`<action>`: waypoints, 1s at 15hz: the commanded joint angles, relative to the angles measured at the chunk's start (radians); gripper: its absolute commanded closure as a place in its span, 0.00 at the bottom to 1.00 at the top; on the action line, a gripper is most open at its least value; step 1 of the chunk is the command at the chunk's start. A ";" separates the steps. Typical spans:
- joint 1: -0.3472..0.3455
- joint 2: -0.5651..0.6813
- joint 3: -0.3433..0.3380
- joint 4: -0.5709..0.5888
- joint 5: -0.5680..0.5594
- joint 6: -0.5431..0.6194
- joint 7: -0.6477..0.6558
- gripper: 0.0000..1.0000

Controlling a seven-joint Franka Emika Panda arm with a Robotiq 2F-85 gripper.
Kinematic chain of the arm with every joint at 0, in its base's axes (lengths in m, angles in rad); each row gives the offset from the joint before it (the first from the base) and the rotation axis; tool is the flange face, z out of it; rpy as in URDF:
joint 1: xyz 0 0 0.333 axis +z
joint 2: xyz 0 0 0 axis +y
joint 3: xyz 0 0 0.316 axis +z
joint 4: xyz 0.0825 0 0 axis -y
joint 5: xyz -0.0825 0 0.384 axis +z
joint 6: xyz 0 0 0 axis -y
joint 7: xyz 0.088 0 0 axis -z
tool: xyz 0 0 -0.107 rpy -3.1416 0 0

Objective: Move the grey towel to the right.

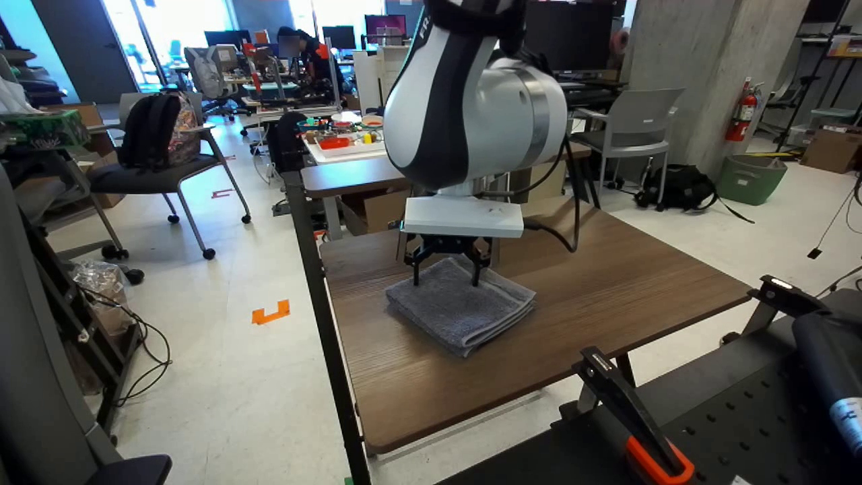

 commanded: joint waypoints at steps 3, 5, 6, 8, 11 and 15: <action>0.005 0.070 -0.038 0.089 0.034 -0.027 -0.016 0.00; 0.001 0.075 -0.054 0.094 0.031 -0.031 -0.016 0.00; -0.003 0.075 -0.060 0.094 0.030 -0.035 -0.018 0.00; -0.017 0.075 -0.071 0.091 0.029 -0.042 -0.026 0.00; -0.029 0.074 -0.097 0.085 0.026 -0.045 -0.022 0.00; -0.055 0.082 -0.140 0.079 0.023 -0.033 -0.015 0.00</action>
